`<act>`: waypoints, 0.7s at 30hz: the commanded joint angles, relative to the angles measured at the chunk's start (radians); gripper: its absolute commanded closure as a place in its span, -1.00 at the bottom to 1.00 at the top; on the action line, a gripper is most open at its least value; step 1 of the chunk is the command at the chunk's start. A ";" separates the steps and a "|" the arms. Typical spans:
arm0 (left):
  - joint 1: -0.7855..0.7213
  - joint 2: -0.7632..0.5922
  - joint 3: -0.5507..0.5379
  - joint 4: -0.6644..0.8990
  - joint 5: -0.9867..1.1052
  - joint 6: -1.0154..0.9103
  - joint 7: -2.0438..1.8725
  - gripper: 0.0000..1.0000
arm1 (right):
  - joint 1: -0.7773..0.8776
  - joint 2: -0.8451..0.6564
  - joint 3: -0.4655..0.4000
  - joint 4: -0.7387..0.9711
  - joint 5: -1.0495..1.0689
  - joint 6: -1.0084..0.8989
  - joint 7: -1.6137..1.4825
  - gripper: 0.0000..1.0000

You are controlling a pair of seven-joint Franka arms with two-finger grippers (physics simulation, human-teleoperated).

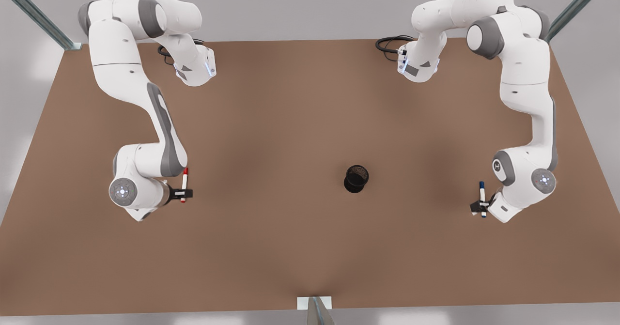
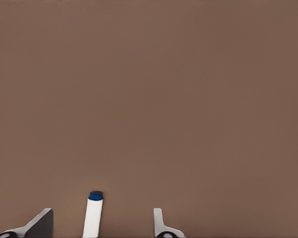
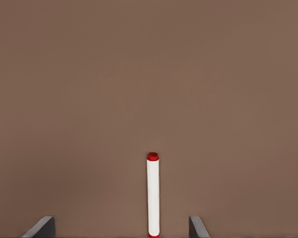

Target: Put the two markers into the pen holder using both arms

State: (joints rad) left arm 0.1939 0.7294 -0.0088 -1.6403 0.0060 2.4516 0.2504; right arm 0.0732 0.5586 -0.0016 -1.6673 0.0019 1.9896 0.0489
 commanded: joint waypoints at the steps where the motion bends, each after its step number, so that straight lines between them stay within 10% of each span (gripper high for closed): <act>1: 0.001 0.016 0.003 0.007 0.002 0.098 0.254 -0.59 | -0.009 -0.003 0.000 -0.040 0.003 0.133 0.052 -1.00; 6: 0.001 0.056 0.018 0.027 -0.001 0.098 0.254 -0.16 | -0.039 -0.002 0.005 -0.155 0.004 0.268 0.049 -1.00; 21: -0.001 0.061 0.020 0.016 -0.003 0.098 0.254 0.11 | -0.041 0.061 0.008 -0.186 0.003 0.288 0.037 -0.21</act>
State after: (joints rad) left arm 0.1933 0.7910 0.0104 -1.6244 0.0028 2.5456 0.4274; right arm 0.0318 0.6192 0.0059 -1.8540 0.0035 2.2644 0.0808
